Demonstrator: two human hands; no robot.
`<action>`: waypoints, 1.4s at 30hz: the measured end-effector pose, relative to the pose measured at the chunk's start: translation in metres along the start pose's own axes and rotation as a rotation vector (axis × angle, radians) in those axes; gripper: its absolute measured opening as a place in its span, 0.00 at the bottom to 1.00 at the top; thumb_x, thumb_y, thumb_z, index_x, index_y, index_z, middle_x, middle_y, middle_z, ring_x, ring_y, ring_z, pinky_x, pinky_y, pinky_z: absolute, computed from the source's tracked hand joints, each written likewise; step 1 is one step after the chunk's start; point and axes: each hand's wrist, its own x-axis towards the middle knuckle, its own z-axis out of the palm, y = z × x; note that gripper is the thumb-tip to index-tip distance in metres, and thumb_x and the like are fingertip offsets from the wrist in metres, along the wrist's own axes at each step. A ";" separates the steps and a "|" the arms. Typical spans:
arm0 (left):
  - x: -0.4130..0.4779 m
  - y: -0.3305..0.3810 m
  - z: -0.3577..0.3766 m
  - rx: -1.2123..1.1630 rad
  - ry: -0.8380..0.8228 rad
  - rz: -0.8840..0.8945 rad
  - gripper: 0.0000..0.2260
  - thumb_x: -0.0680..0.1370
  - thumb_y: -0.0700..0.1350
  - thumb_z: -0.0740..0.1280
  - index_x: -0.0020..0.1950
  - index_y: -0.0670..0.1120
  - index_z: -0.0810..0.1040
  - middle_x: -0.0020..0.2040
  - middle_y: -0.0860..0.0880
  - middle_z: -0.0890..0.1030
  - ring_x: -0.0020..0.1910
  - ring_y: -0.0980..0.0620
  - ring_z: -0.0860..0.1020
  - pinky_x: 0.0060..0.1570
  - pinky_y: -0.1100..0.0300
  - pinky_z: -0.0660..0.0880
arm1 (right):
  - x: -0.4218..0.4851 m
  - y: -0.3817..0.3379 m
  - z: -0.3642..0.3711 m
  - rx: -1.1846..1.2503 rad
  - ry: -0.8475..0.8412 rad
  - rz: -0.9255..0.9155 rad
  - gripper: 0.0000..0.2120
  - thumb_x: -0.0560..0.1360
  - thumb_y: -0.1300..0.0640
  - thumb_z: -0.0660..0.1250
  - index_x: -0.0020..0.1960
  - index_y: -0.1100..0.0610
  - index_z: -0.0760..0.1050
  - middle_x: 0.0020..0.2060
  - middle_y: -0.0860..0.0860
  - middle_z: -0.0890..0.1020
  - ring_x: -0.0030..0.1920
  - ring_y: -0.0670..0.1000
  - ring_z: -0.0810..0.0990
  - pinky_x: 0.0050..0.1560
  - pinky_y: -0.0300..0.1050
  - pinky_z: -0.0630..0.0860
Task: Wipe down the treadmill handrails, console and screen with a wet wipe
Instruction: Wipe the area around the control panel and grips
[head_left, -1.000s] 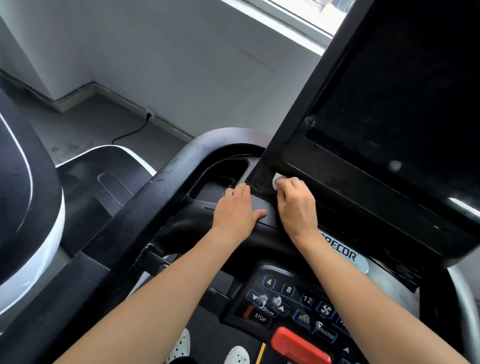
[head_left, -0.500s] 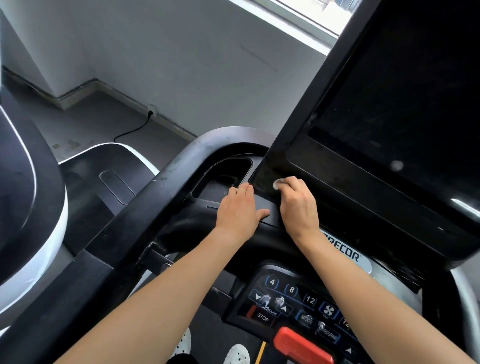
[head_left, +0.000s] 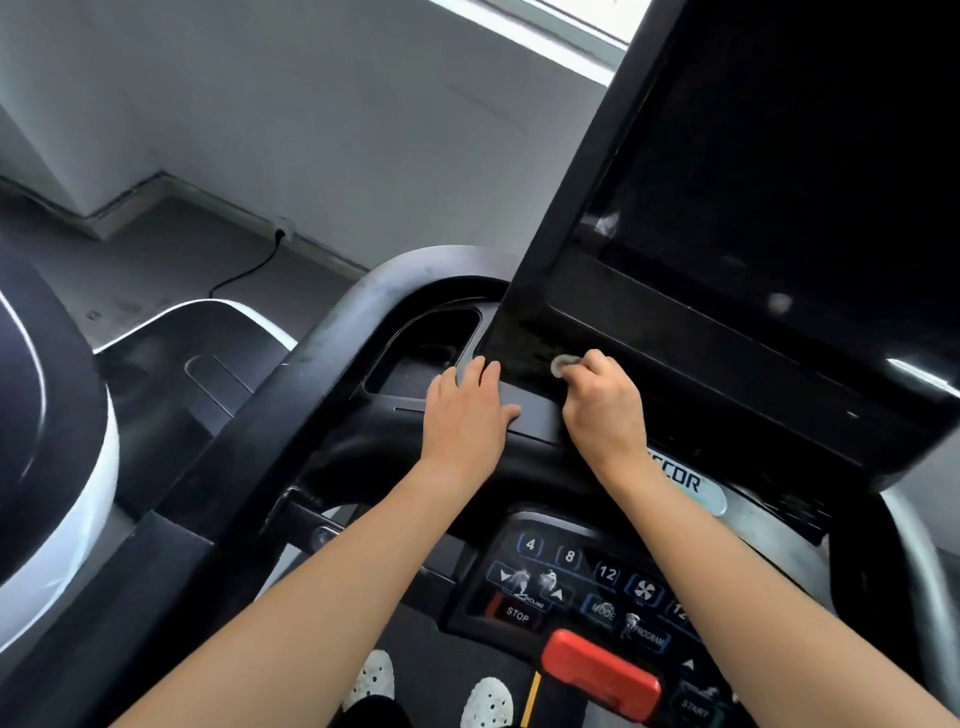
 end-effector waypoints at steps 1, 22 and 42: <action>0.000 0.002 0.000 0.007 0.001 0.028 0.27 0.84 0.57 0.63 0.79 0.45 0.66 0.78 0.47 0.67 0.76 0.44 0.66 0.76 0.49 0.62 | -0.006 0.007 -0.005 -0.009 0.009 0.034 0.11 0.72 0.72 0.68 0.48 0.62 0.85 0.40 0.53 0.79 0.38 0.57 0.78 0.37 0.49 0.79; -0.005 0.047 0.018 -0.033 0.005 0.010 0.21 0.84 0.53 0.60 0.70 0.40 0.74 0.75 0.39 0.70 0.75 0.40 0.67 0.74 0.48 0.66 | -0.041 0.043 -0.036 0.108 0.083 0.401 0.12 0.72 0.73 0.67 0.46 0.60 0.86 0.37 0.51 0.79 0.39 0.55 0.80 0.41 0.52 0.80; -0.005 0.042 0.028 -0.030 0.010 0.023 0.21 0.85 0.54 0.58 0.72 0.42 0.72 0.77 0.37 0.68 0.75 0.38 0.66 0.74 0.44 0.64 | -0.052 0.039 -0.043 0.245 -0.006 0.432 0.10 0.77 0.70 0.67 0.48 0.61 0.85 0.42 0.50 0.80 0.45 0.52 0.81 0.48 0.45 0.78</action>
